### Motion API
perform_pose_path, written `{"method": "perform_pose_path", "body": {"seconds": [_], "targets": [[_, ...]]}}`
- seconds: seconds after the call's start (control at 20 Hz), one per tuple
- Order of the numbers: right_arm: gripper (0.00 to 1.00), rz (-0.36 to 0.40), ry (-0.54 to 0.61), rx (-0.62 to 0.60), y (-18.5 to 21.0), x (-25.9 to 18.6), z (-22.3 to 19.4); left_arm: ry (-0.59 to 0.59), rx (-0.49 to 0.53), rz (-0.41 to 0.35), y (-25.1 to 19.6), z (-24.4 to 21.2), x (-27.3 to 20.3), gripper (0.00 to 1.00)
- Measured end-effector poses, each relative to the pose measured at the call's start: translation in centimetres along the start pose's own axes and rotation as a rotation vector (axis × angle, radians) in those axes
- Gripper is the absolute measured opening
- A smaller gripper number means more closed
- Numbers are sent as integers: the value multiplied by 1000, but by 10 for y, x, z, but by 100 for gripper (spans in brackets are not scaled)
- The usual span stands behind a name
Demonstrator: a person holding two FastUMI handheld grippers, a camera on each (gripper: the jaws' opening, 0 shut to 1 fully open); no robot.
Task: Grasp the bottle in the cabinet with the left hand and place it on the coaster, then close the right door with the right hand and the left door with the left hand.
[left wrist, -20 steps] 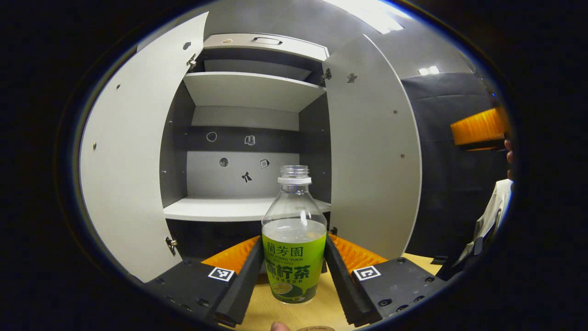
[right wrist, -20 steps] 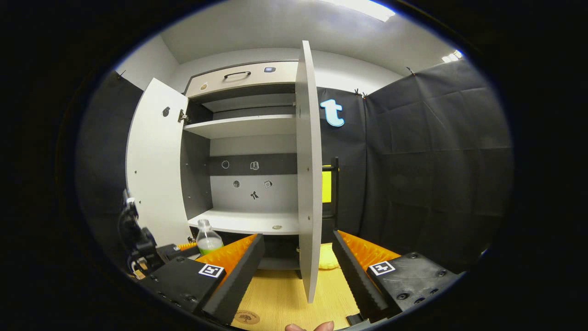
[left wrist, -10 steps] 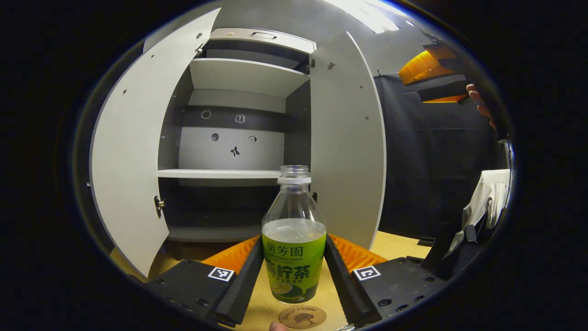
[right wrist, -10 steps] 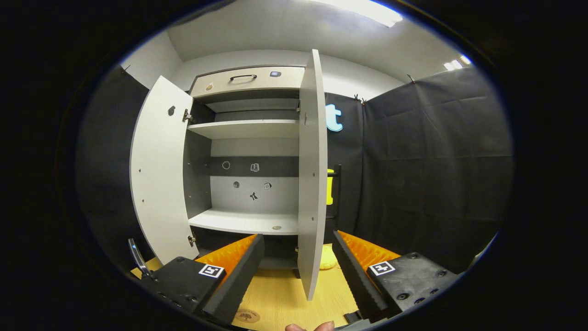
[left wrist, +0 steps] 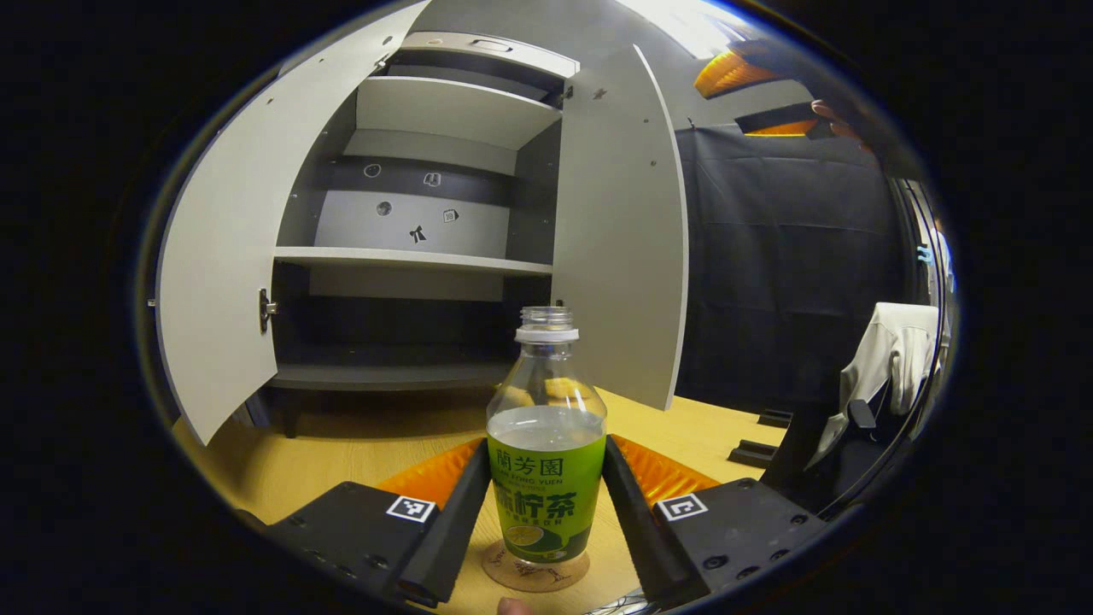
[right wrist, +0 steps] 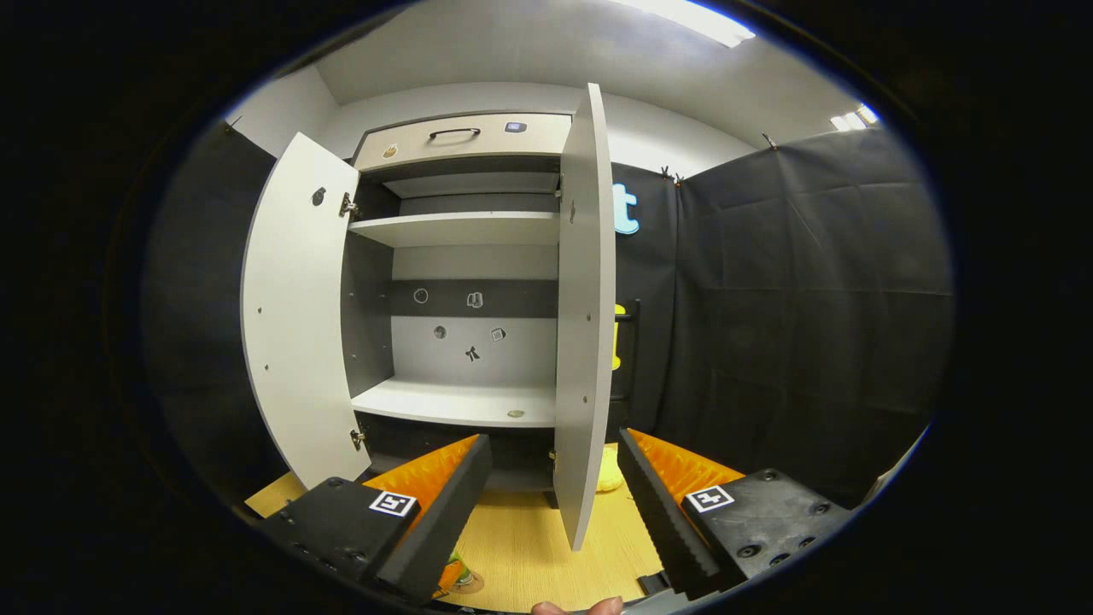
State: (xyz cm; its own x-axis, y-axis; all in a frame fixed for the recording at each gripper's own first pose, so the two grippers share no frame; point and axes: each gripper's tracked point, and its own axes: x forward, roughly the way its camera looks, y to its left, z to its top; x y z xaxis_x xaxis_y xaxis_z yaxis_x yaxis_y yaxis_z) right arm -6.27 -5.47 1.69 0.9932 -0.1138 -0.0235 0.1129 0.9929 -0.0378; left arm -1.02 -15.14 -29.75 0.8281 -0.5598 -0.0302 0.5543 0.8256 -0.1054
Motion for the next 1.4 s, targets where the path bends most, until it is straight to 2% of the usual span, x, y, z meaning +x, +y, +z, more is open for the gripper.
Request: {"method": "perform_pose_path", "body": {"seconds": [0.45, 0.7, 0.85, 1.0, 1.05, 1.1, 1.2, 1.4], "targets": [[98, -29, 70, 40, 0, 15, -8, -13, -10, -3, 15, -23, 2, 79], [98, -55, 73, 41, -2, 20, -10, 7, -32, -28, 15, -32, 4, 80], [98, -64, 78, 30, -4, 18, -12, 14, -10, -53, 10, -31, 6, 80], [98, -70, 80, 27, -6, 16, -14, 32, 10, -70, 5, -35, 6, 82], [98, -72, 81, 27, -8, 15, -14, 36, 17, -74, 4, -36, 6, 86], [98, -73, 82, 30, -9, 15, -15, 39, 21, -81, 1, -38, 4, 96], [98, -73, 87, 38, -11, 13, -17, 57, 25, -94, -3, -44, -1, 97], [98, -70, 96, 44, -16, 10, -22, 104, 0, -70, -1, -56, -15, 98]]}}
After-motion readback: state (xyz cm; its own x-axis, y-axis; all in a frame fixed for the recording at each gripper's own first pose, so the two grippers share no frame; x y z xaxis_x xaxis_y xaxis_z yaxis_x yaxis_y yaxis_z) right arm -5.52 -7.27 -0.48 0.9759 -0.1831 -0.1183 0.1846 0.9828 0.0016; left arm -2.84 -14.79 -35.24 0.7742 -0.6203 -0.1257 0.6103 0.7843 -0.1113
